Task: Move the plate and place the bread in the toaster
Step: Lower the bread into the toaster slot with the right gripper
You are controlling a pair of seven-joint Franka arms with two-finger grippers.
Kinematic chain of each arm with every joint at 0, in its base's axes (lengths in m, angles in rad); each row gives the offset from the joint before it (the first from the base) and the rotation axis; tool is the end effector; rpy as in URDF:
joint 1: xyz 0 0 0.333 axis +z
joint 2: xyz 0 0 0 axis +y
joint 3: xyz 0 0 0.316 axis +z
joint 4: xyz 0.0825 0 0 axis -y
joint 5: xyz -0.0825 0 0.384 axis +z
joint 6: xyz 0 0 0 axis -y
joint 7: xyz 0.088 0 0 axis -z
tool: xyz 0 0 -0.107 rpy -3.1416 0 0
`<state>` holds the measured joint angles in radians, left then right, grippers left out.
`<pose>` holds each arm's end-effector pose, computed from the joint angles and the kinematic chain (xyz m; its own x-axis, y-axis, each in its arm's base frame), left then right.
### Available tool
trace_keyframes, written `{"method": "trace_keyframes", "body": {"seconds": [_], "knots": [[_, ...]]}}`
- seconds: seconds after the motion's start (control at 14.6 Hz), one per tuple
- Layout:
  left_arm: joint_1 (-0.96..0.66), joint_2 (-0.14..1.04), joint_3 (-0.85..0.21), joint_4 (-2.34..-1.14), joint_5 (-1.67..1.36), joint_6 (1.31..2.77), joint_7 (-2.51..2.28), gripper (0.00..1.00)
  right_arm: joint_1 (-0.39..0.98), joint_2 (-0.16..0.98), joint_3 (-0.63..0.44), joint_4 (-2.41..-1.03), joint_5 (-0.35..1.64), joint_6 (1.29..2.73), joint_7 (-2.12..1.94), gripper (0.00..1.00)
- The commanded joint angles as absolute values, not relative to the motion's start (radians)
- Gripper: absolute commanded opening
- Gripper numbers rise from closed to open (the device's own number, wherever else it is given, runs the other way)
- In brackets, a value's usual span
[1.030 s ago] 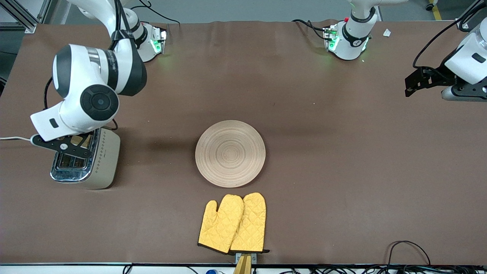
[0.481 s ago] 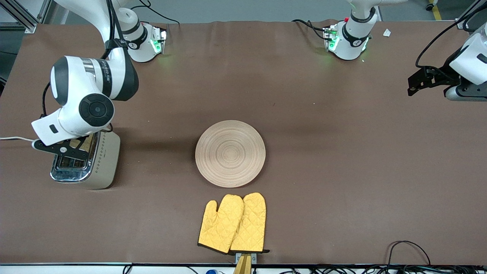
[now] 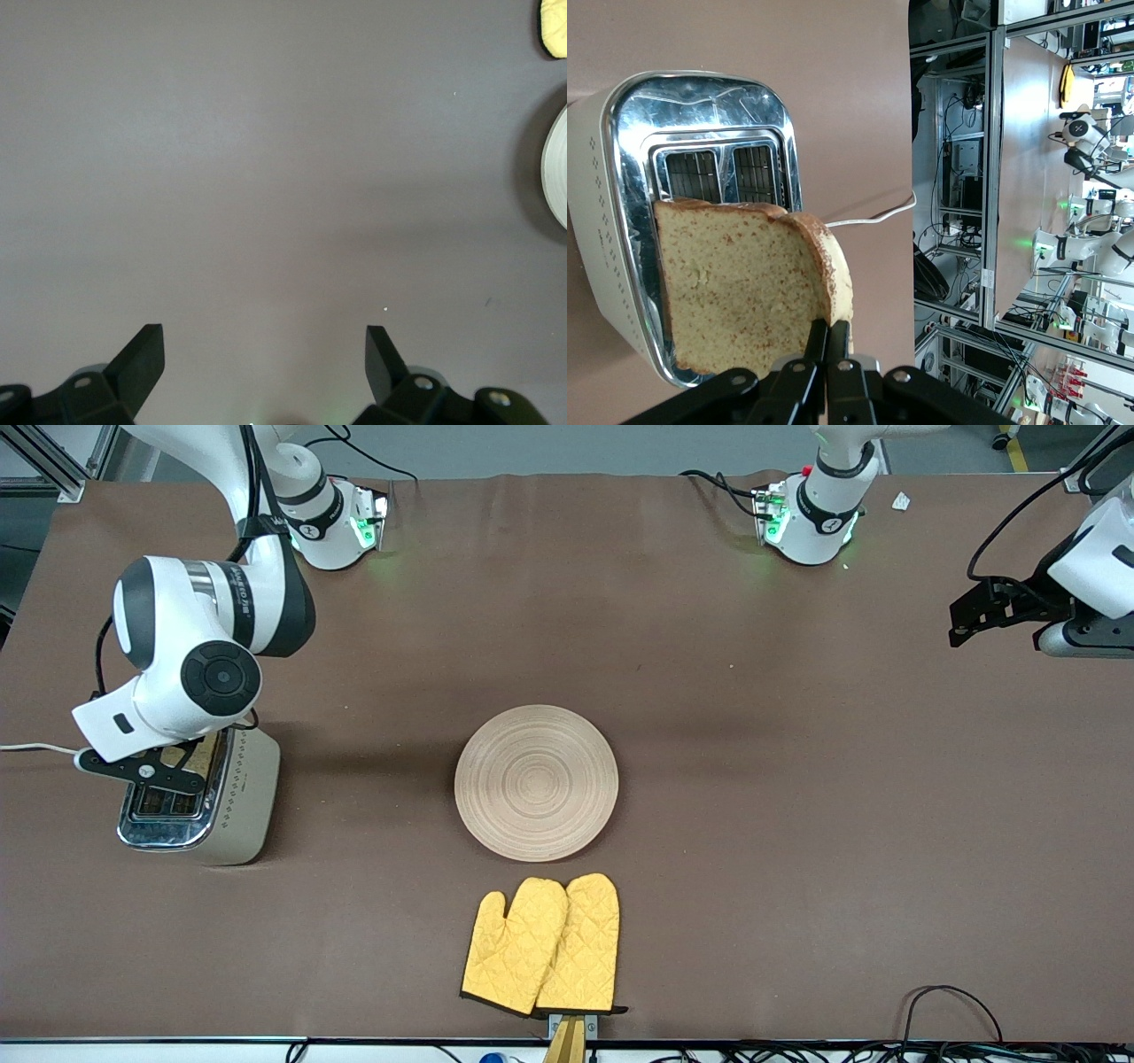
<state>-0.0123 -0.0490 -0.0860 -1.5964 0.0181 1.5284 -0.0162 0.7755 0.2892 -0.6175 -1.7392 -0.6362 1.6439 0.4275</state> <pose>0.5324 -0.0517 0.6354 0.9965 -0.0810 -0.0188 -0.0815 -0.9964 -0.0226 0.5940 0.0638 0.4412 0.9909 -0.1305 -0.0337 -0.0607 -0.6554 0.7528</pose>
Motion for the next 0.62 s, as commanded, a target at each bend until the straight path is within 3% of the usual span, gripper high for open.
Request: {"method": "trace_keyframes", "body": {"seconds": [0.0,0.55], "knots": [[-0.006,-0.063,-0.091,-1.591,0.005,1.514,0.002,1.00,0.764,0.242,-0.609,-1.810,-0.673,1.692,0.449,0.00],[-0.005,-0.060,-0.089,-1.577,-0.029,1.514,-0.002,1.00,0.721,0.252,-0.607,-1.813,-0.710,1.753,0.449,0.00]]}}
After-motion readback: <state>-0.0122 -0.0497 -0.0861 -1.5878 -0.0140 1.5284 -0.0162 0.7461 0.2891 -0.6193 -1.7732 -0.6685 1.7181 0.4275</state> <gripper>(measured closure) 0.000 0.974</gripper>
